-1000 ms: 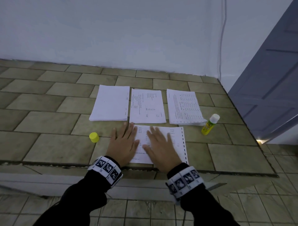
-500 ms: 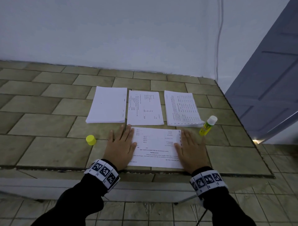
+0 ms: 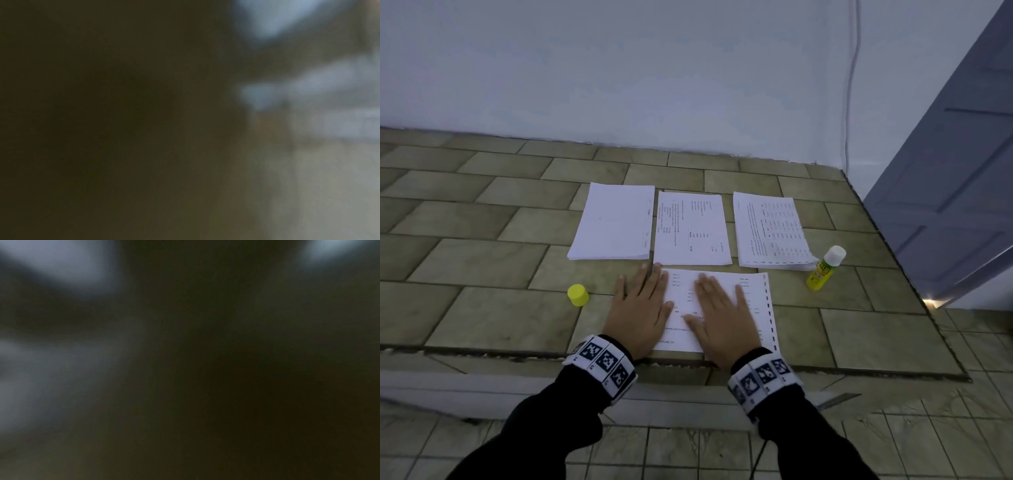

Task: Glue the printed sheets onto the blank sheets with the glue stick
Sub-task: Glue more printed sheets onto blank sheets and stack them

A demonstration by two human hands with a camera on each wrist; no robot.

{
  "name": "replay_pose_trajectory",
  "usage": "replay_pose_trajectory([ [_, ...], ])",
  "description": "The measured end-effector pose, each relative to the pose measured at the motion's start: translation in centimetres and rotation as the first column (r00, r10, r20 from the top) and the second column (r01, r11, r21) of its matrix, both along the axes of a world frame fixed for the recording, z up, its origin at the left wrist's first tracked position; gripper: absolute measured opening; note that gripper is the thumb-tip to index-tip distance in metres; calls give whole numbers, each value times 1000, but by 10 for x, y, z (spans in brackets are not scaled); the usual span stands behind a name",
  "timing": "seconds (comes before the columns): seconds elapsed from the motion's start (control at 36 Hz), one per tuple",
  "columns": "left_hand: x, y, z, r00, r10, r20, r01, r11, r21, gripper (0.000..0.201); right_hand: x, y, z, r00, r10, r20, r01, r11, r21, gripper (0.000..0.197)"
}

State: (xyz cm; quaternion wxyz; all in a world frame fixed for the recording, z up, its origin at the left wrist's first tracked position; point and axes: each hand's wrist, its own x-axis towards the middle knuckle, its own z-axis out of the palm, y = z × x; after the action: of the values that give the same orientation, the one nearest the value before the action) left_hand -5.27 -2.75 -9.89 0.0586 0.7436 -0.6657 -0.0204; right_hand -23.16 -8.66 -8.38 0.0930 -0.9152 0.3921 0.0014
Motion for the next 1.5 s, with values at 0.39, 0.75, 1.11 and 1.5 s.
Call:
replay_pose_trajectory([
  [0.39, -3, 0, 5, 999, 40, -32, -37, 997, 69, 88, -23, -6, 17, 914, -399, -66, 395, 916, -69, 78],
  [0.75, -2, 2, 7, 999, 12, -34, -9, 996, 86, 100, -20, -16, 1, 991, -137, 3, 137, 990, -32, 87],
  [1.11, -5, 4, 14, 999, 21, 43, -29, 981, 193, 125, -65, -24, 30, 928, -370, 34, 360, 918, 166, 68],
  [1.5, -4, 4, 18, 998, -30, 52, 16, 967, 254, 140, -43, -61, 58, 973, -170, -155, 195, 967, 165, 51],
])
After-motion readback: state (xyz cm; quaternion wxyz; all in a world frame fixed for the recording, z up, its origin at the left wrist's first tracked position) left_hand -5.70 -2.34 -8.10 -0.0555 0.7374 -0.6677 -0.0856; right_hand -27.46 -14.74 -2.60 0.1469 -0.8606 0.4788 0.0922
